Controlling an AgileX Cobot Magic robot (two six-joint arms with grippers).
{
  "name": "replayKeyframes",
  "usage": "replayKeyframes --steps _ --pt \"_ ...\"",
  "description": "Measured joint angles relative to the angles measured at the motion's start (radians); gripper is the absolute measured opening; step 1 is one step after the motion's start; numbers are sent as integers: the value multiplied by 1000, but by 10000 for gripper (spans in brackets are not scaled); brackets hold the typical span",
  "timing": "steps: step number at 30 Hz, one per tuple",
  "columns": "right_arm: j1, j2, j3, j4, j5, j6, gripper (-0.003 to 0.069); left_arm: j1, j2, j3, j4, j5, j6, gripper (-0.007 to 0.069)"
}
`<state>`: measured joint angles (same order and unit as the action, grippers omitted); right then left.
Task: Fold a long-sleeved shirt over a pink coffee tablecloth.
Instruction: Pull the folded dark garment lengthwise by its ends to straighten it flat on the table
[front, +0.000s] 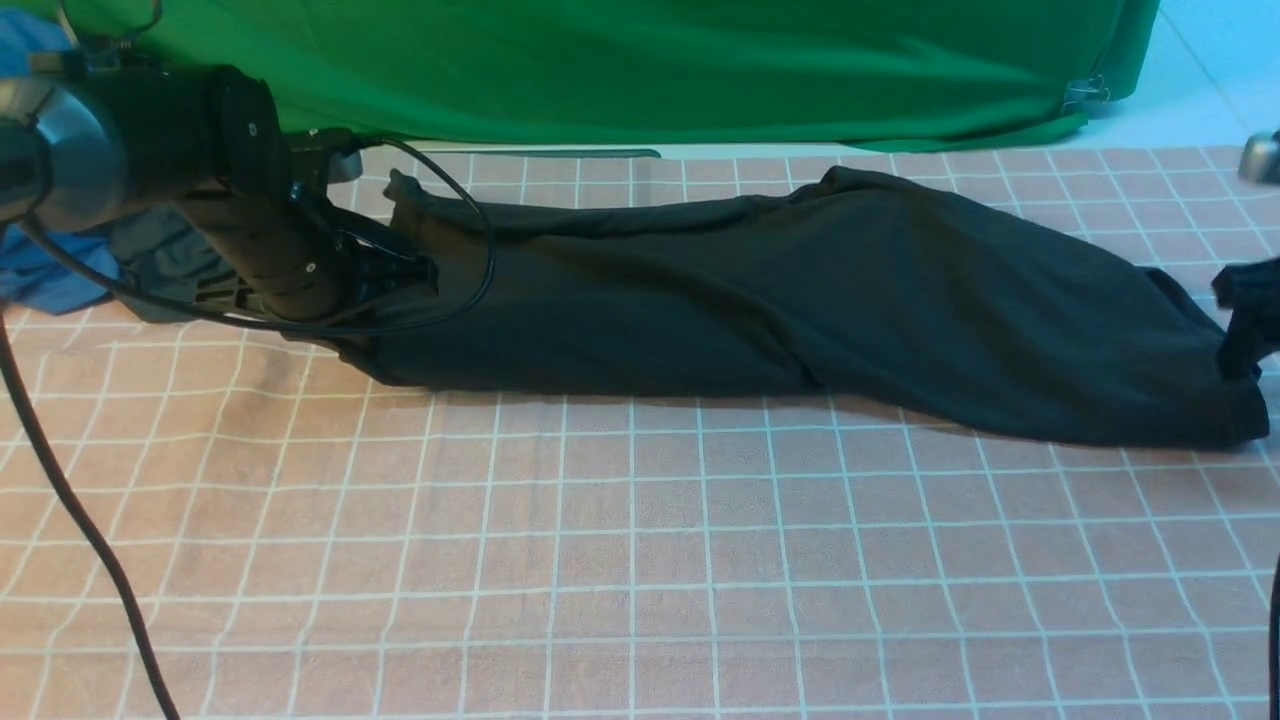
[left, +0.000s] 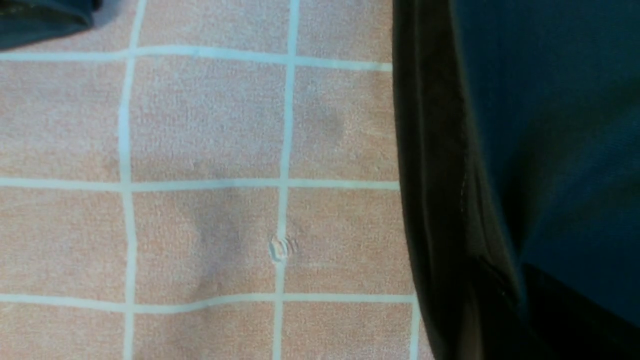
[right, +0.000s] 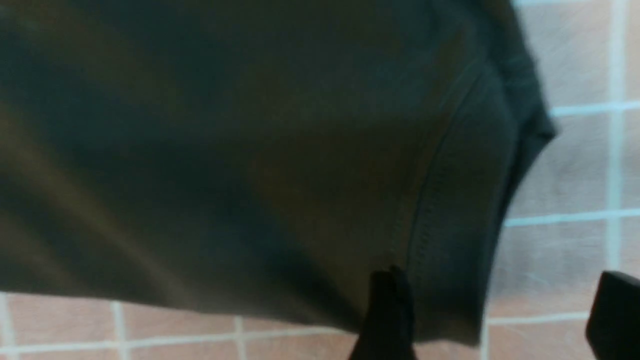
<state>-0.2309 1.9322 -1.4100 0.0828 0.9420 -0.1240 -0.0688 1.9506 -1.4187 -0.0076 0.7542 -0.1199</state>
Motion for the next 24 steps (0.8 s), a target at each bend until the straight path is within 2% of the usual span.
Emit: replayKeyframes --steps 5,7,9,12,13,15,22,24 --pt "0 61 0 56 1 -13 547 0 0 0 0 0 0 31" --pt "0 72 0 90 0 -32 519 0 0 0 0 0 0 31" --pt "0 78 0 112 0 -50 432 0 0 0 -1 1 0 31" --pt "0 86 0 122 0 -100 148 0 0 0 -7 4 0 31" --pt "0 86 -2 122 1 -110 99 0 0 0 -7 7 -1 31" --pt "-3 86 -13 118 17 -113 67 0 0 0 -8 24 -3 31" --pt "-43 20 -62 96 166 -115 62 2 -38 0 39 140 -13 31" --pt "-51 -13 -63 50 212 -115 62 2 -66 4 48 174 -16 31"
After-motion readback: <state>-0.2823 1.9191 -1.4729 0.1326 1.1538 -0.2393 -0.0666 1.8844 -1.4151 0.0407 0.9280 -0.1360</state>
